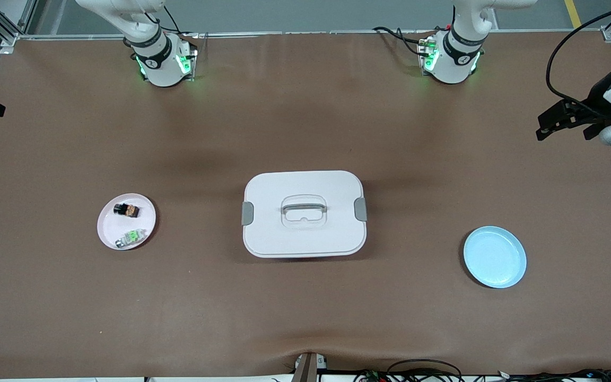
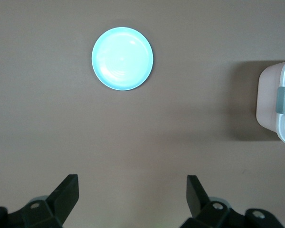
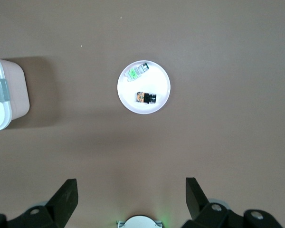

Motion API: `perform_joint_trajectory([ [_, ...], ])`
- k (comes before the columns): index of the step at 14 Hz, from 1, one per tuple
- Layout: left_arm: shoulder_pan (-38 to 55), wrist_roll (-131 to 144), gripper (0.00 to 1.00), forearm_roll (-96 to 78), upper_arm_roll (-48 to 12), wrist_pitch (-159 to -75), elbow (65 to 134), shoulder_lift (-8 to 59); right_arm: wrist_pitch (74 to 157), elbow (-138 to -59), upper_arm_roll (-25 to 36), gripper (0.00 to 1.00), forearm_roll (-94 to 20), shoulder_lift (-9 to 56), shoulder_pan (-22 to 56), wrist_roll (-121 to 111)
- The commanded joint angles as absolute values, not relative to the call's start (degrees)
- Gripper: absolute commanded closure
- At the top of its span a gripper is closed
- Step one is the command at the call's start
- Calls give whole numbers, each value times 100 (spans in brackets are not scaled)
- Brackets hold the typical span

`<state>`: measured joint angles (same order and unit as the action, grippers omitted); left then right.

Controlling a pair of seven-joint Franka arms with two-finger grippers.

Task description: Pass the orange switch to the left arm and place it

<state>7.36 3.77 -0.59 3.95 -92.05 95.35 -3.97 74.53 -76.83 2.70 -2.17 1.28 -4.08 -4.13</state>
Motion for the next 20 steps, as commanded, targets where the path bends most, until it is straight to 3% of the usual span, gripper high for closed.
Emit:
perform_joint_trajectory([
  [1,747,281,0,-53,404,-9114,9448,-360,7357,-7699,272,0,-255,114,-404,-413],
  [20,721,281,0,-53,404,-9105,9422,-334,7980,-7944,281,0,-194,132,-387,-413],
])
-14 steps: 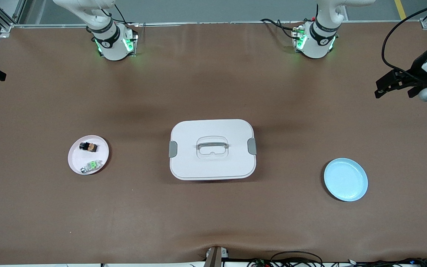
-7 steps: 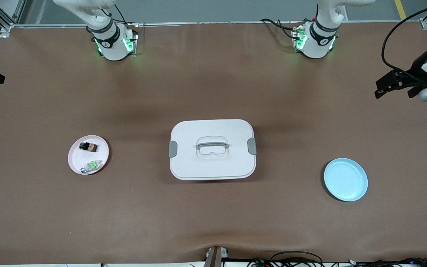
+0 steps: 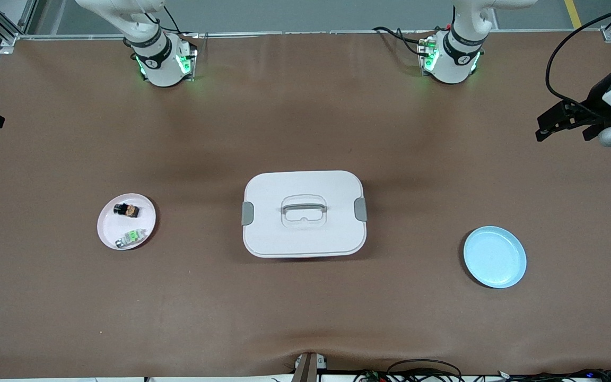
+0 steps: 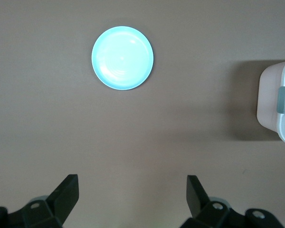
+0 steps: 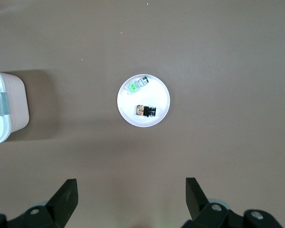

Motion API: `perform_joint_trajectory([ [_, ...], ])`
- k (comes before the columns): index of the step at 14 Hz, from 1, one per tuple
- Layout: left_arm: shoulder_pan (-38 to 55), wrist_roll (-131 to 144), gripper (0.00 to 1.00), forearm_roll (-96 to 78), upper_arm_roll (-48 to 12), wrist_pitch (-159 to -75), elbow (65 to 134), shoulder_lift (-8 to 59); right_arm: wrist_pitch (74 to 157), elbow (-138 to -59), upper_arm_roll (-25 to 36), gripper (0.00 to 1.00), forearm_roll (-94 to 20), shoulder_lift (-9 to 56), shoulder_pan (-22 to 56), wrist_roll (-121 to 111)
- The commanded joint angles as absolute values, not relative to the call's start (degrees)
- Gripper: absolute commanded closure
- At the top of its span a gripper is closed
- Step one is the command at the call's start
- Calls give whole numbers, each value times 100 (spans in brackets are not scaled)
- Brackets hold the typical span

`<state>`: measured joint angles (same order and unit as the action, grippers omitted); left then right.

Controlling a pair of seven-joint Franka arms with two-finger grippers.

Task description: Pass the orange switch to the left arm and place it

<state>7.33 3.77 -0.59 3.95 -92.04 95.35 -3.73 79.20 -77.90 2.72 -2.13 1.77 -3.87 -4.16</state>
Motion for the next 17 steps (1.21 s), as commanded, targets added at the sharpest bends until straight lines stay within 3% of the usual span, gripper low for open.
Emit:
perform_joint_trajectory([
  [1,721,281,0,-53,404,-9105,9431,-325,8007,-7963,281,0,-193,132,-404,-413],
  [9,738,351,0,-53,404,-9105,9422,-325,8314,-7998,281,0,-281,167,-404,-413],
  [17,747,378,0,-53,404,-9105,9422,-325,8341,-7954,281,0,-280,806,-316,-545],
])
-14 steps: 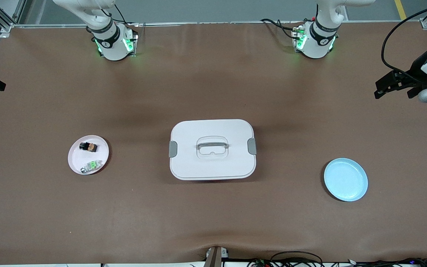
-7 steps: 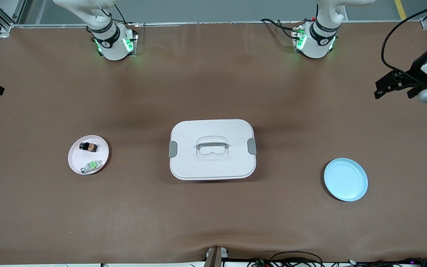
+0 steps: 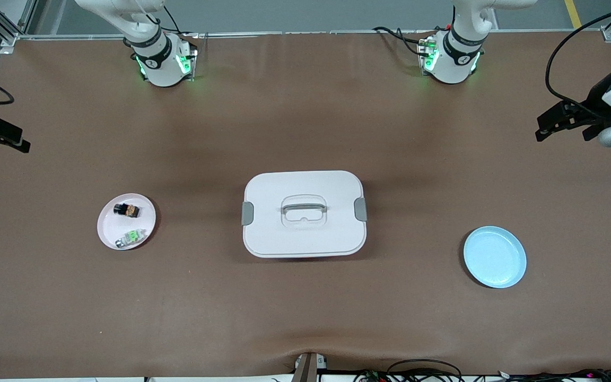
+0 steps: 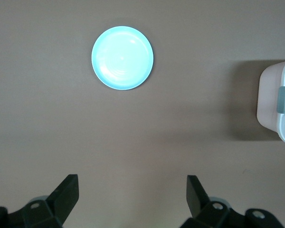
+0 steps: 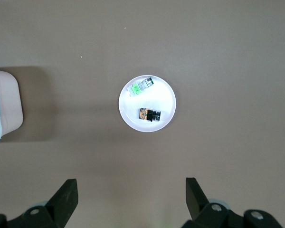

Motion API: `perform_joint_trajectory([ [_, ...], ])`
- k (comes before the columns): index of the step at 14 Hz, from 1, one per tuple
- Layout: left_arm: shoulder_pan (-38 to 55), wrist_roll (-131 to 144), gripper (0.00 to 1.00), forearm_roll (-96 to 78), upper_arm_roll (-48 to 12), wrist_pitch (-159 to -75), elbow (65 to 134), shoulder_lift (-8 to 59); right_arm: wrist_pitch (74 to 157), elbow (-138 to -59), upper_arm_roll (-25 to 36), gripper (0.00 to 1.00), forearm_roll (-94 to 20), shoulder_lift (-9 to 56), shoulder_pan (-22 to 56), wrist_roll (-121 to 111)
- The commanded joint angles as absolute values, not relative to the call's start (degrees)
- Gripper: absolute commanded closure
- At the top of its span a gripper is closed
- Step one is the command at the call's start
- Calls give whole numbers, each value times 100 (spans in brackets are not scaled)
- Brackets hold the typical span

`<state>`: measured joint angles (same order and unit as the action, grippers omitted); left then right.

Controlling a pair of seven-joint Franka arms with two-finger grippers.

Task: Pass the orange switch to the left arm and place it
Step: 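Reach the right gripper down to the orange switch on the white plate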

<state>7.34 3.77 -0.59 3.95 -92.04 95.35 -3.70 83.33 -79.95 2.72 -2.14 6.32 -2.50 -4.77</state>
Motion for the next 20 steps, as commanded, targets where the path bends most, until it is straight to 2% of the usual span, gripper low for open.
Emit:
perform_joint_trajectory([
  [1,747,378,0,-53,404,-9105,9422,-325,8350,-7945,290,0,-333,983,-334,-580],
  [6,747,369,0,-53,404,-9105,9422,-325,8524,-8251,290,0,-290,1090,-255,-492],
  [15,712,360,0,-53,404,-9105,9439,-316,10931,-10606,290,0,-396,1028,-351,-492],
  [20,703,352,0,-53,404,-9105,9439,-316,12179,-11354,299,0,-396,1432,-360,-510],
])
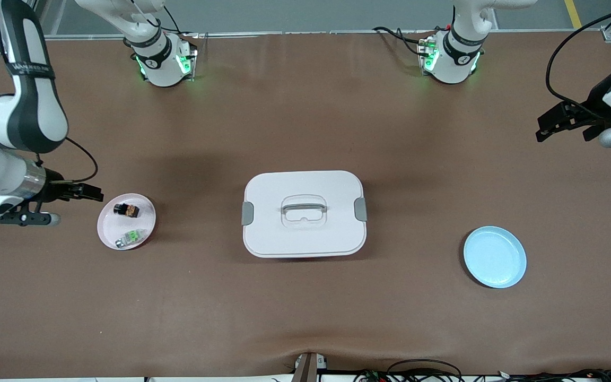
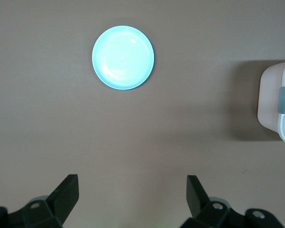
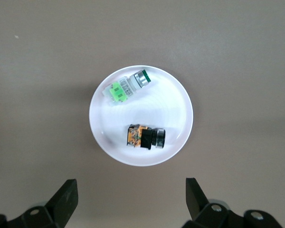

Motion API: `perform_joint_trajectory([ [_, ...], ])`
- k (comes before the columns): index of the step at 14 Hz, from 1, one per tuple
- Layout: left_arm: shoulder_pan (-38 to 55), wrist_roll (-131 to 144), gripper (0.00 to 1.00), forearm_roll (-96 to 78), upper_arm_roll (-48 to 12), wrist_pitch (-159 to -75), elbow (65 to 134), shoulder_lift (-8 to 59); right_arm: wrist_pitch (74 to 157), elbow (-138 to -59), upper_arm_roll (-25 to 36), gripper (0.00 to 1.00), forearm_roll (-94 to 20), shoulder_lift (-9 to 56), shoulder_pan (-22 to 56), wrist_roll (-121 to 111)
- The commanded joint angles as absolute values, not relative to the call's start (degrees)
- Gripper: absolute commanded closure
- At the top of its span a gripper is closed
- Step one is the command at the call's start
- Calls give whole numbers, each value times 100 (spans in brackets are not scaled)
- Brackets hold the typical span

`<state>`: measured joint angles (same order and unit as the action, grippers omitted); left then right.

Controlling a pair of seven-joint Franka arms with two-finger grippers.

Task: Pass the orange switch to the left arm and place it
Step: 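Reach the right gripper down to the orange switch on the white plate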

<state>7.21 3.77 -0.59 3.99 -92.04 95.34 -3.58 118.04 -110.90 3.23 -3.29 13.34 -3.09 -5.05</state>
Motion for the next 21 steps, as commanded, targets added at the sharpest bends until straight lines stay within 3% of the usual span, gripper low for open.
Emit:
perform_joint_trajectory([
  [1,703,352,0,-53,404,-9105,9439,-308,12512,-11573,299,0,-396,1467,-352,-510],
  [12,694,352,0,-62,404,-9114,9439,-281,13990,-12093,290,0,-387,2372,-352,-492],
  [21,694,352,0,-62,404,-9105,9431,-281,14080,-12076,290,0,-404,2645,-352,-492],
])
